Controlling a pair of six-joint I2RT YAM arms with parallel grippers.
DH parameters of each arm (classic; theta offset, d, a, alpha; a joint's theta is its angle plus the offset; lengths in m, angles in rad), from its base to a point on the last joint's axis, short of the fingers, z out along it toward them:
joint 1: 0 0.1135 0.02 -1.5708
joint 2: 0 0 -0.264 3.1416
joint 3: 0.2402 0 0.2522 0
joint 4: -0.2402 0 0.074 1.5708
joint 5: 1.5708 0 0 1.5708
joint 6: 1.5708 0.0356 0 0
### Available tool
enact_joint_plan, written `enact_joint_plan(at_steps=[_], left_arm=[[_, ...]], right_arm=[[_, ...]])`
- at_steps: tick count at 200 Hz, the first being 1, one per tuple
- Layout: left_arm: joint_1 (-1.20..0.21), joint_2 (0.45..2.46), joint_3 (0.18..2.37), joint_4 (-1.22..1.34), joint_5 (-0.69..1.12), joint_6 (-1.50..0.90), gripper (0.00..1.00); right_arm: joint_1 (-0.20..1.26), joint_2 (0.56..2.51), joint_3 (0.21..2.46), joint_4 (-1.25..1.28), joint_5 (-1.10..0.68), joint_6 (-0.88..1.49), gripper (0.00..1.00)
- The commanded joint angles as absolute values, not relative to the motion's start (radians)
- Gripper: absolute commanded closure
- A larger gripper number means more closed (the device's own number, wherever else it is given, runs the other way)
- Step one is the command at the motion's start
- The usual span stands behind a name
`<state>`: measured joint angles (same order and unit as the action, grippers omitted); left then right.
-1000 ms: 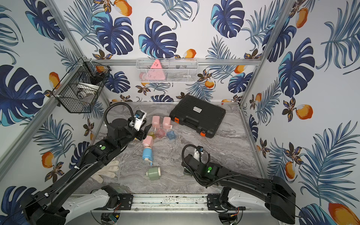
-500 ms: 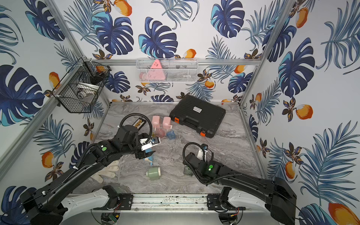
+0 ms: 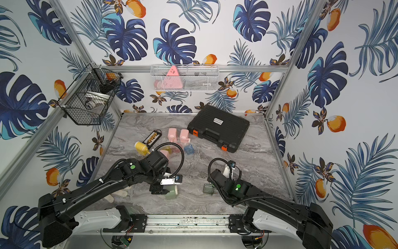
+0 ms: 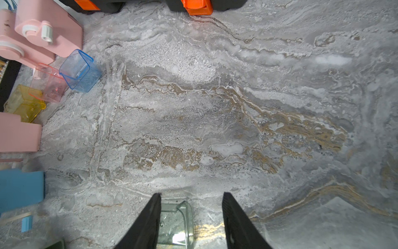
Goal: Put the tray back into the pencil sharpener
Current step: Pick up the pencil sharpener from the center of the board.
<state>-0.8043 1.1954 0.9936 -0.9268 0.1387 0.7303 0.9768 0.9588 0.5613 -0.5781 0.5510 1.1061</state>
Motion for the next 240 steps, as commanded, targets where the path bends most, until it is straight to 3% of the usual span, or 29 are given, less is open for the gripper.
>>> enact_joint_plan(at_steps=[1, 94, 240], left_arm=[[-0.834, 1.237, 0.992, -0.954, 0.123, 0.672, 0.23], [-0.882, 1.397, 0.994, -0.928, 0.001, 0.602, 0.21], [-0.904, 1.471, 0.932, -0.883, 0.033, 0.597, 0.32]], right_arm=[[0.976, 0.955, 0.560, -0.592, 0.550, 1.115, 0.51], [0.975, 0.913, 0.554, -0.619, 0.548, 1.115, 0.51], [0.973, 0.902, 0.548, -0.622, 0.535, 1.106, 0.51]])
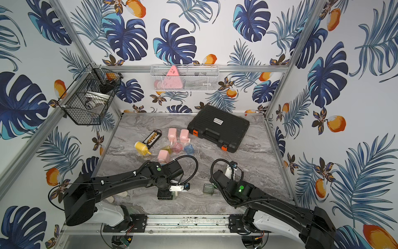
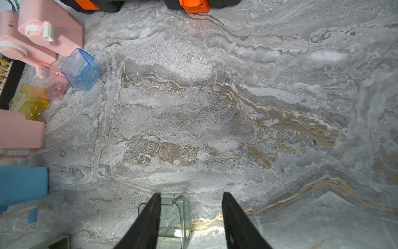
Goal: Put the tray back into the pencil sharpener
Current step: Pick up the pencil sharpener from the center of the board, then close the container of the pencil sharpener.
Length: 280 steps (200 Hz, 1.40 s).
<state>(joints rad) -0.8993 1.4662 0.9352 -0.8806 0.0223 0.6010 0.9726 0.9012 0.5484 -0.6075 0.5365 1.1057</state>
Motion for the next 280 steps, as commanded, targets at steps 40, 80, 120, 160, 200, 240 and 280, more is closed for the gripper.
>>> enact_joint_plan(at_steps=[40, 80, 120, 160, 200, 240, 280], left_arm=[[-0.905, 1.467, 0.936, -0.875, 0.021, 0.595, 0.39], [-0.907, 1.452, 0.985, -0.886, 0.016, 0.568, 0.44], [-0.937, 1.483, 1.055, -0.812, 0.019, 0.498, 0.48], [-0.994, 1.585, 1.126, -0.760, -0.014, 0.501, 0.49], [-1.019, 1.690, 1.200, -0.750, -0.048, 0.490, 0.48], [-1.022, 1.743, 1.218, -0.746, -0.043, 0.500, 0.42], [-1.020, 1.770, 1.212, -0.726, -0.020, 0.499, 0.38]], right_arm=[[0.972, 0.898, 0.550, -0.628, 0.536, 1.108, 0.51], [0.971, 0.888, 0.542, -0.651, 0.513, 1.124, 0.51], [0.952, 0.867, 0.511, -0.665, 0.430, 1.153, 0.51], [0.884, 0.848, 0.495, -0.638, 0.289, 1.139, 0.51], [0.809, 0.849, 0.455, -0.534, 0.101, 1.059, 0.52], [0.775, 0.884, 0.424, -0.462, 0.023, 1.027, 0.54], [0.746, 0.936, 0.391, -0.385, -0.030, 1.023, 0.55]])
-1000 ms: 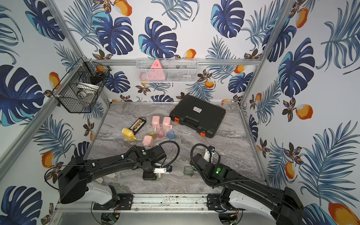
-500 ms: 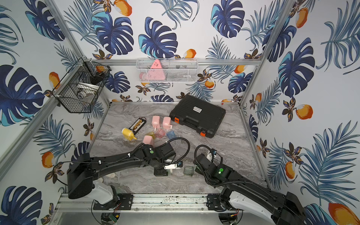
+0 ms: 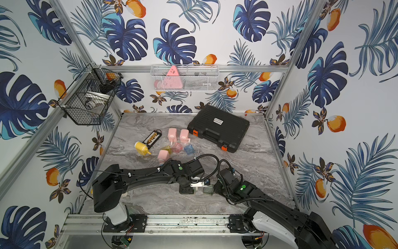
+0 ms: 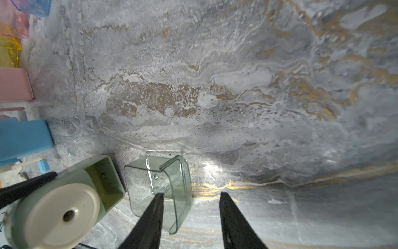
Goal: Put the tray back into the pencil sharpener
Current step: Close the container of the pencil sharpener.
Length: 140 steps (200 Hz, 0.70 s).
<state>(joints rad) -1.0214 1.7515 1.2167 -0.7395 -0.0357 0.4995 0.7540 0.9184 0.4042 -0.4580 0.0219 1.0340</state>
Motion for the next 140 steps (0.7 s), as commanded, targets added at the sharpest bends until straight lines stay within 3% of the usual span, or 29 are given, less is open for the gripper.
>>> enact_joint_plan(at_steps=[1, 33, 62, 140], left_arm=[[-1.020, 1.770, 1.211, -0.726, -0.019, 0.500, 0.37], [-1.008, 1.755, 1.187, -0.692, -0.001, 0.497, 0.29], [-0.988, 1.712, 1.144, -0.655, 0.024, 0.491, 0.27], [-0.959, 1.652, 1.054, -0.551, 0.069, 0.497, 0.36]], right_arm=[[0.746, 0.936, 0.391, -0.385, -0.030, 1.022, 0.55], [0.741, 0.961, 0.388, -0.366, -0.033, 1.017, 0.55], [0.732, 0.981, 0.385, -0.330, -0.058, 1.009, 0.57], [0.732, 1.076, 0.400, -0.238, -0.148, 0.961, 0.71]])
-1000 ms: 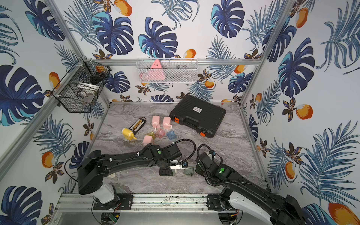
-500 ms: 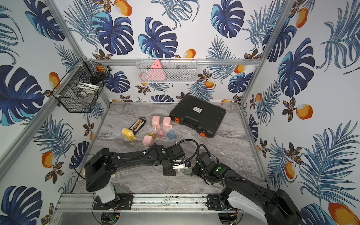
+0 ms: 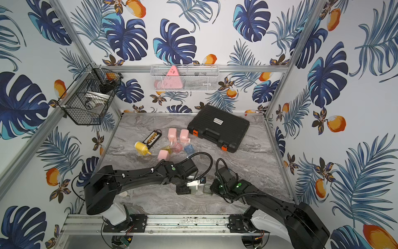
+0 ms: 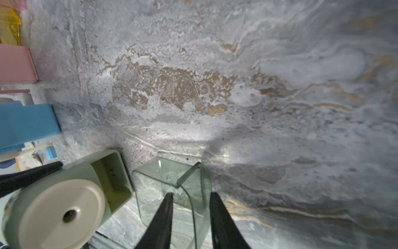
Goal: Put the tray back into the pencil sharpener
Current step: Close the container of the pencil sharpener.
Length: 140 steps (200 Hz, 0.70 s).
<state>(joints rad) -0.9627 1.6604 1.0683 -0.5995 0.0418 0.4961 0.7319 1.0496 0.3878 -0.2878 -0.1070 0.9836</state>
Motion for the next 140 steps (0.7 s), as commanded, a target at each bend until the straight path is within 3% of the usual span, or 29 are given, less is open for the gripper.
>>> enact_joint_plan(at_steps=[1, 140], left_arm=[[-0.960, 1.652, 1.053, -0.550, 0.069, 0.498, 0.36], [-0.960, 1.640, 0.972, -0.468, 0.113, 0.577, 0.42]], right_arm=[[0.732, 1.078, 0.400, -0.238, -0.149, 0.960, 0.71], [0.732, 1.234, 0.439, -0.100, -0.246, 0.920, 0.76]])
